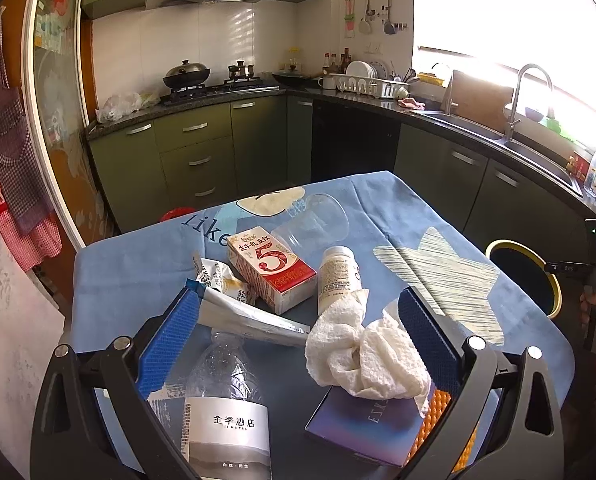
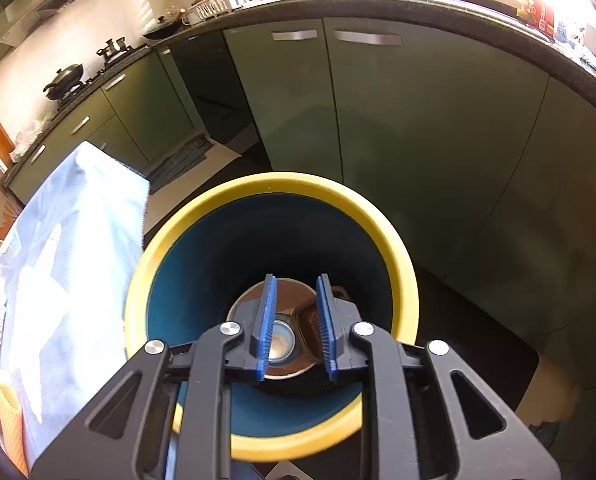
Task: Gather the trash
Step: 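Carry the brown container over the bin and open the right tool, then reach the left tool to the clear plastic cup and grasp it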
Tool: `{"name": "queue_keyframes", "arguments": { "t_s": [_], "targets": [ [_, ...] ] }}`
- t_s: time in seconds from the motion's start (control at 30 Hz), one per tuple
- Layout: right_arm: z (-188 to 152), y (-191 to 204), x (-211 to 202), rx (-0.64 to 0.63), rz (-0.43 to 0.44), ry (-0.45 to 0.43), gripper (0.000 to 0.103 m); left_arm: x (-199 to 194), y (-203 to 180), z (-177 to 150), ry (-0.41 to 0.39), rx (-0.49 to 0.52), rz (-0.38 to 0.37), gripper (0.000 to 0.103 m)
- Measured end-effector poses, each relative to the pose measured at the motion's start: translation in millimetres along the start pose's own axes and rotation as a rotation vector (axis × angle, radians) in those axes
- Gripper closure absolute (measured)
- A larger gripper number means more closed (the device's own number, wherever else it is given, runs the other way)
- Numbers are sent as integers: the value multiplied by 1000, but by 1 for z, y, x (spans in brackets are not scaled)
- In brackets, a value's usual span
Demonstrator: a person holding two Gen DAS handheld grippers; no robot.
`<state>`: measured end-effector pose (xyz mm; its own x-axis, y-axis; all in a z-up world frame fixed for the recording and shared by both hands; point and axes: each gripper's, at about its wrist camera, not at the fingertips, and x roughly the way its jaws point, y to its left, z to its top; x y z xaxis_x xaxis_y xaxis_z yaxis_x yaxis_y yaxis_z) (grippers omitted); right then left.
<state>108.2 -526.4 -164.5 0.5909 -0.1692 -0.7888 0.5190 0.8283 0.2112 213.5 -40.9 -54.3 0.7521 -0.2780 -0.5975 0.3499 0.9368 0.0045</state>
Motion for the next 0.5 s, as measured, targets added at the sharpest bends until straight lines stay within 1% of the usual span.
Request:
{"name": "queue_keyframes", "arguments": {
  "t_s": [0.07,0.3,0.5],
  "targets": [
    [-3,3,-8,-14,17,-16,72,1,2,-2,14,-2,15,5],
    [-11,21,-24,-66,84,-22,72,1,17,-11,73,-9,67,5],
    [-17,33,-31,-90,117,-22,70,15,33,-5,142,-26,83,5]
  ]
}}
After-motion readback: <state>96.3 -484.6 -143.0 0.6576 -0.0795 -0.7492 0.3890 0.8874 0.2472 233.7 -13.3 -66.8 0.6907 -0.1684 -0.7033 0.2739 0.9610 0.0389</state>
